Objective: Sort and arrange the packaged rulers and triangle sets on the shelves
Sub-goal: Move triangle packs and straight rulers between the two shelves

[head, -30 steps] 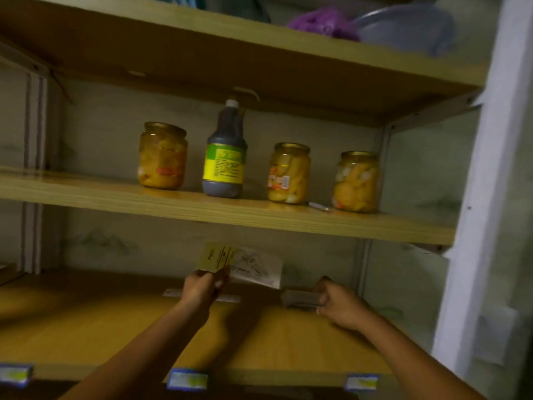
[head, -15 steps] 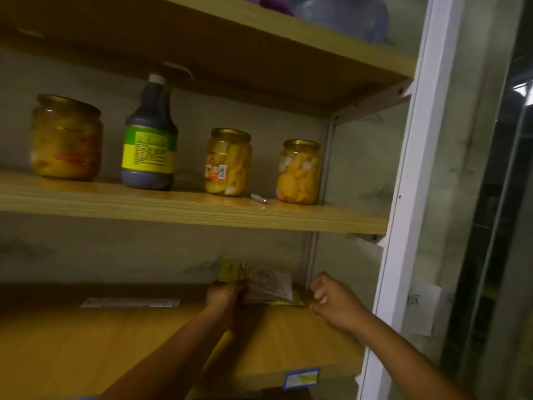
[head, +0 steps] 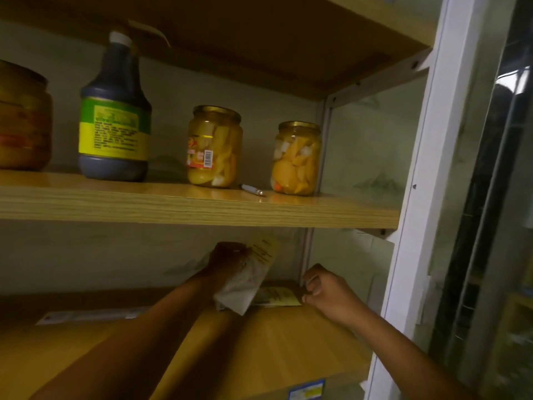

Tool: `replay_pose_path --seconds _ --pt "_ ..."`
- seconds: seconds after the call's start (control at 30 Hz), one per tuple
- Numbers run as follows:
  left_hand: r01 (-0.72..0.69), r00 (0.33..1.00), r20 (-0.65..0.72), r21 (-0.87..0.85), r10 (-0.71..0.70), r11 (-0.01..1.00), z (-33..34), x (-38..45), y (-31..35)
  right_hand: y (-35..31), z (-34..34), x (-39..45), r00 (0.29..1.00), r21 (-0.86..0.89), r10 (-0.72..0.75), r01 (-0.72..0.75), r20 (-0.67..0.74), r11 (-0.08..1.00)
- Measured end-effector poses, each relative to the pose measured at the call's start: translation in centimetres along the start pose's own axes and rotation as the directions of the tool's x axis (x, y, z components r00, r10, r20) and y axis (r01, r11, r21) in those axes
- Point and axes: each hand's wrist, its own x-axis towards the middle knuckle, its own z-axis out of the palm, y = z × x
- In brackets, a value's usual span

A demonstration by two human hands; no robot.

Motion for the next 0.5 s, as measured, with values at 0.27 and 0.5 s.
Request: replay_pose_path --seconds 0.27,0.5 --pt "-0.169 0.958 0.286 0.457 0.036 0.873 3.9 3.1 1.1 1.2 -0.5 -0.2 1.0 0.017 0.008 -0.008 -0.027 1.0" --pt "-0.327 0.907 0.419 0.637 0.042 0.698 6.1 4.5 -1.4 2.3 -0.8 -0.2 0.999 -0.007 0.029 -0.029 -0.017 1.0"
